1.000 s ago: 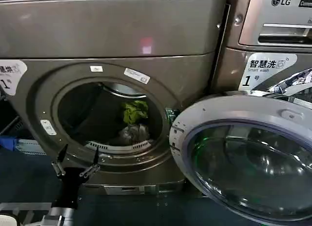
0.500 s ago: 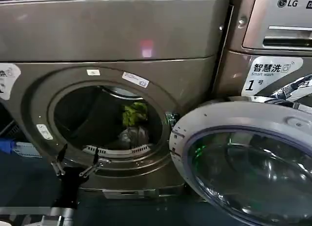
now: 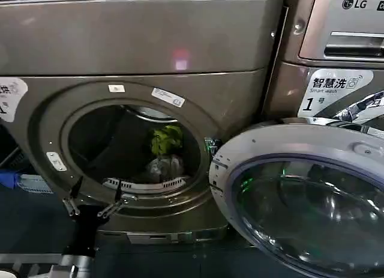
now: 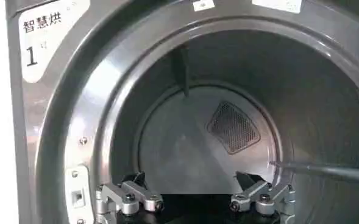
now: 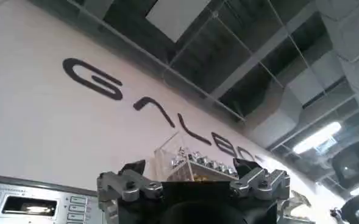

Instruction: Grasp the clothes from the dryer.

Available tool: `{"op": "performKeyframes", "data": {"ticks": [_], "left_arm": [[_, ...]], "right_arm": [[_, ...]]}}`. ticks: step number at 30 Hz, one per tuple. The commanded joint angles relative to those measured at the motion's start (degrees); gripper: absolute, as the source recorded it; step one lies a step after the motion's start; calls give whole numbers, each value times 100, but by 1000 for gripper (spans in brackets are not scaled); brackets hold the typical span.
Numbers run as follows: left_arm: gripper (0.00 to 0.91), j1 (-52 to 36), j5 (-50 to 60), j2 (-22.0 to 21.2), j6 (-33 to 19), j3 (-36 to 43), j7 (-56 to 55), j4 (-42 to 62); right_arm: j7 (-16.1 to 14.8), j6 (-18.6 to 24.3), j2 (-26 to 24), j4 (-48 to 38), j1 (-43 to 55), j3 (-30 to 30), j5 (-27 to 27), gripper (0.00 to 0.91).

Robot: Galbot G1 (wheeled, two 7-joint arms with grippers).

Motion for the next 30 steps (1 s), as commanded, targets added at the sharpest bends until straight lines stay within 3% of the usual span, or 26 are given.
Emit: {"op": "performKeyframes", "data": {"ticks": [1,14,30], "left_arm": [[907,-67,-87,126,60,-8,-24,-10],[907,-368,-169,319,317,178,-255,-71],[907,-1698,-464,479,1201,1038,-662,570]], "right_arm": [[5,13,21,0,-2,1,-1,907],[-17,7,22,-2,9,9,-5,907],[-13,-14,49,58,-46,56,-1,907]]}}
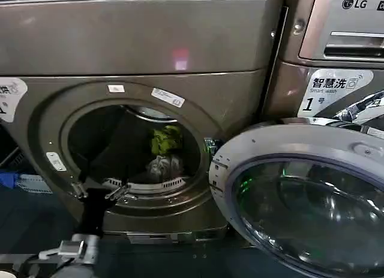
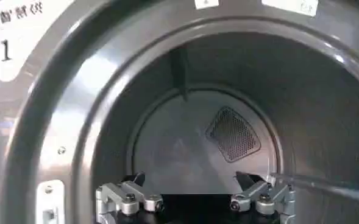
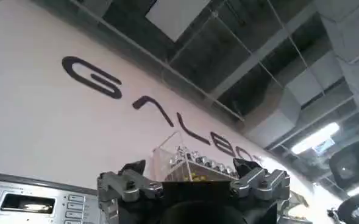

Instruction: Grasp the clothes from the dryer.

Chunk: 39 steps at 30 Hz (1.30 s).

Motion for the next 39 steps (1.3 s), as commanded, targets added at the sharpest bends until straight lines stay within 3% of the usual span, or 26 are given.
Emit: {"op": "performKeyframes", "data": {"ticks": [1,15,39], "left_arm": [[907,-925,-220,112,549,558,-194,484],[907,-1919,-799,641,836,993,-428,1232],[907,-4016,-1921,1027,1338,1981,-725,2830]], "right_arm": [[7,-15,4,29,-9,8,3,907],[40,-89,10,120,14,-61,-51,907],[47,-126,36,148,-9,-108,-106,907]]}}
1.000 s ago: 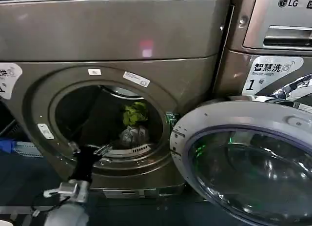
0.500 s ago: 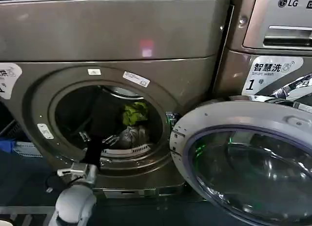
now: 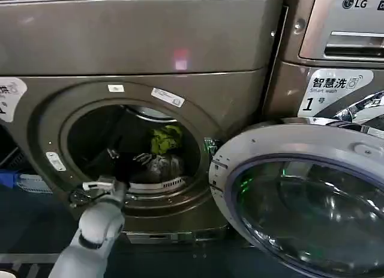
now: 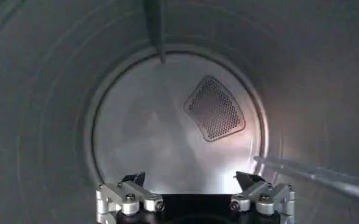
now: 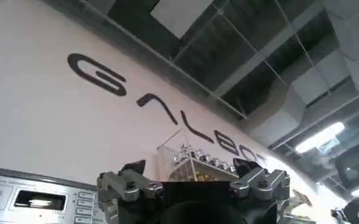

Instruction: Grasp the clothes from the dryer.

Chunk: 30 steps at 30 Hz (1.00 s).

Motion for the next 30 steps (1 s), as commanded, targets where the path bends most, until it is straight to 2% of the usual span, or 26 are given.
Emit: {"op": "performKeyframes", "data": {"ticks": [1,8,14,21,27,30], "left_arm": [[907,-1241,-543,158,232,610,-112,899],[907,-1775,-590,178,280,964,-111,1382],[907,-2191,-658,365,409,1365,-12,1682],[907,-2754,-776,922,859,2069,458,1843],[907,-3455,-797,1409,777,2646,1327,2114],[907,-3738,-664,1712,452,2994,1909,2305]], "right_arm": [[-8,3,17,-4,2,-8,-6,907],[-32,40,93,11,-28,-49,-14,907],[-46,50,104,6,-38,-60,-19,907],[-73,87,141,-15,-47,-129,-43,907],[-102,128,190,-12,-50,-235,-85,907],[-113,143,204,-13,-59,-250,-90,907]]}}
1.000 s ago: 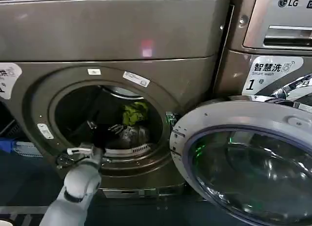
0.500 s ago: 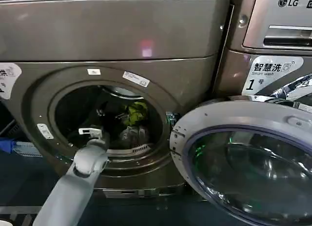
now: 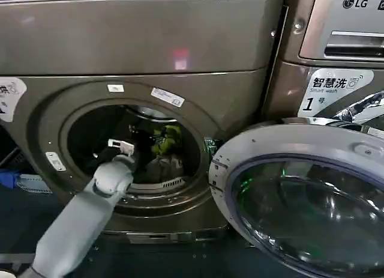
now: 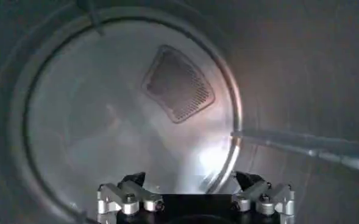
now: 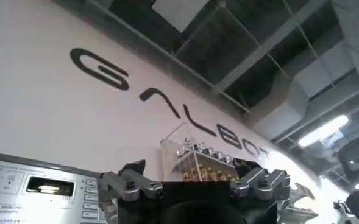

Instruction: Grasp the clothes from the dryer.

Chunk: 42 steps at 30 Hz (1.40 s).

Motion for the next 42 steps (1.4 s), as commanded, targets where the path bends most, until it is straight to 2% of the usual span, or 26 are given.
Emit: {"op": "performKeyframes", "data": {"ticks": [1,8,14,21,24,31,42], "left_arm": [[907,-1311,153,968,-354,1331,1556,600],[907,-1933,753,1475,-722,1992,2849,993],[907,-2711,1383,1610,-1064,2830,3644,1297],[907,-3679,1392,1384,-1113,3892,4160,1660],[907,-3964,899,1268,-904,4395,4257,1772],[907,-4555,412,959,-796,5406,4341,2205],[907,-4553,255,734,-609,5707,4327,2440]], "right_arm": [[-4,19,15,-4,-11,-43,-2,907],[-15,39,19,-26,-6,-90,-7,907],[-15,34,38,-11,47,-177,-58,907],[-30,49,104,11,59,-261,-107,907],[-34,57,105,0,57,-247,-104,907],[-50,85,122,-22,57,-233,-111,907],[-82,149,148,-110,38,-242,-127,907]]}}
